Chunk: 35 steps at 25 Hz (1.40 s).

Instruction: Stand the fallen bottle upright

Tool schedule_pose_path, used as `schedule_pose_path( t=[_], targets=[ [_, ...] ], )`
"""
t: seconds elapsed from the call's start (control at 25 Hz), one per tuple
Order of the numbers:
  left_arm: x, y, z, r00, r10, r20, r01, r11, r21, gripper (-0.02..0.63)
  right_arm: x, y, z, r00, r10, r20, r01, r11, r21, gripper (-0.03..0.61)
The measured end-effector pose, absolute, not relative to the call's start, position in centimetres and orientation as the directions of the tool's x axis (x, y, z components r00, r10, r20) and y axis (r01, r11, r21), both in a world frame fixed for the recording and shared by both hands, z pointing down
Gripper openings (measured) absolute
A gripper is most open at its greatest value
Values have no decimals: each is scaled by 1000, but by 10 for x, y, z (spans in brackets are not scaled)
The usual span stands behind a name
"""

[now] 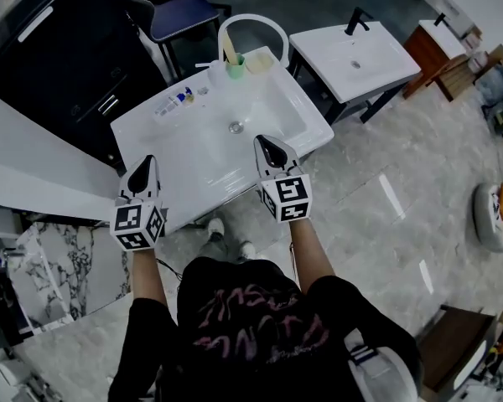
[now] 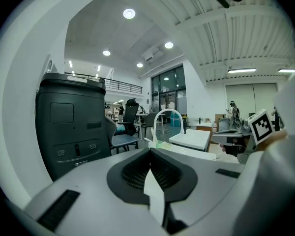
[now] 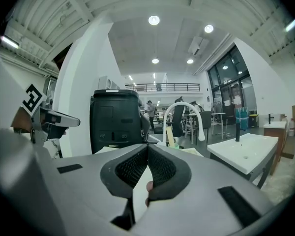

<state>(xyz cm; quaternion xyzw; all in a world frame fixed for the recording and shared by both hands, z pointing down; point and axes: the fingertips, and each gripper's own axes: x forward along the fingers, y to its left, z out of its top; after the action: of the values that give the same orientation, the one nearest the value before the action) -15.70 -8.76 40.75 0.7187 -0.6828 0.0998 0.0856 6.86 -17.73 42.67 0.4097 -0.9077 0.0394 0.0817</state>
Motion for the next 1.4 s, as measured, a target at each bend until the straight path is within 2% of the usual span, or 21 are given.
schedule_pose_path(
  t=[0.88,1.32,1.36,1.4],
  targets=[
    [-218,-253,469,160,-916,369,-985,-173,-2,14,-16,-311,470,-636,-724,268,-754,656,-16,14],
    [-218,-328,535,283,-761,584,-907,-410,-95,15,-35,-350,512,-622,-714,320,-764,643,-52,14],
    [-217,-334,541,291,-742,604,-896,-433,-99,36,-35,-352,517,-621,-713,324,-765,641,-56,14],
    [-216,-340,547,300,-723,622,-886,-453,-99,106,-35,-355,520,-619,-713,329,-767,638,-59,14]
  ],
)
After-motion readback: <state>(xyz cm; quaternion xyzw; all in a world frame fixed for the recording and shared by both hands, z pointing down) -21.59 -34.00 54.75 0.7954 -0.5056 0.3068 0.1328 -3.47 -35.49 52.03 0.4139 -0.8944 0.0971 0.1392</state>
